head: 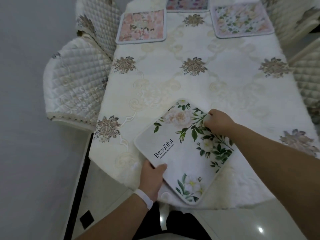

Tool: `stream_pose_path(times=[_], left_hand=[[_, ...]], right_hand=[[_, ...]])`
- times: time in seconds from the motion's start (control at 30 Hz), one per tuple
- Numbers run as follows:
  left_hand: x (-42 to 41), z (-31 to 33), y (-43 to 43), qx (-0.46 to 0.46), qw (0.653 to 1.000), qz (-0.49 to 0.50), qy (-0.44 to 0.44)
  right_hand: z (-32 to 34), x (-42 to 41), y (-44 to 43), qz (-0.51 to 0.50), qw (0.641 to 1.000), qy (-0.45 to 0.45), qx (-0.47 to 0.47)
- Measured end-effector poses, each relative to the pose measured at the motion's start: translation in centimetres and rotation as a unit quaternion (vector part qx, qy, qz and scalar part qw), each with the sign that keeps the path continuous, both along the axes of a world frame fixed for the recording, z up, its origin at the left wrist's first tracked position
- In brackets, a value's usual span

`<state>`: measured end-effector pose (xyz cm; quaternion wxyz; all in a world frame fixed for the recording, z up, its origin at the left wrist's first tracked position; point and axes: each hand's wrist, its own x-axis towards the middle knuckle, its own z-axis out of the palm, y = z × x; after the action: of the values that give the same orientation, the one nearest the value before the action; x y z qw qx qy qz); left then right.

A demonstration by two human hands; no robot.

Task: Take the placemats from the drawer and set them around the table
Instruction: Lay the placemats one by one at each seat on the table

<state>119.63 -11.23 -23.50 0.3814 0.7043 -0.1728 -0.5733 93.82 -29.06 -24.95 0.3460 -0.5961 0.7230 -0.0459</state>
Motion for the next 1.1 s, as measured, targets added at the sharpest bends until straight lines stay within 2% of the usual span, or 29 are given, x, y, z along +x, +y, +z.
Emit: stream_pose_path(times=[0.2, 0.43, 0.6, 0.83, 1.1], left_hand=[[2.4, 1.9, 0.7, -0.041, 0.999, -0.012, -0.019], [7.7, 4.1, 1.9, -0.08, 0.994, 0.05, -0.051], [13.1, 5.2, 3.2, -0.1, 0.991, 0.084, -0.041], [22.5, 6.7, 4.5, -0.141, 0.984, 0.106, -0.034], [38.5, 8.2, 5.9, -0.158, 0.976, 0.15, -0.022]], right_hand=[[1.4, 1.0, 3.7, -0.009, 0.999, -0.026, -0.03], [4.3, 6.2, 5.9, -0.017, 0.992, -0.094, -0.084], [6.4, 11.3, 7.0, 0.021, 0.991, -0.093, -0.096], [8.9, 20.7, 8.8, 0.032, 0.989, -0.104, -0.098], [11.1, 37.1, 9.9, 0.04, 0.989, -0.088, -0.114]])
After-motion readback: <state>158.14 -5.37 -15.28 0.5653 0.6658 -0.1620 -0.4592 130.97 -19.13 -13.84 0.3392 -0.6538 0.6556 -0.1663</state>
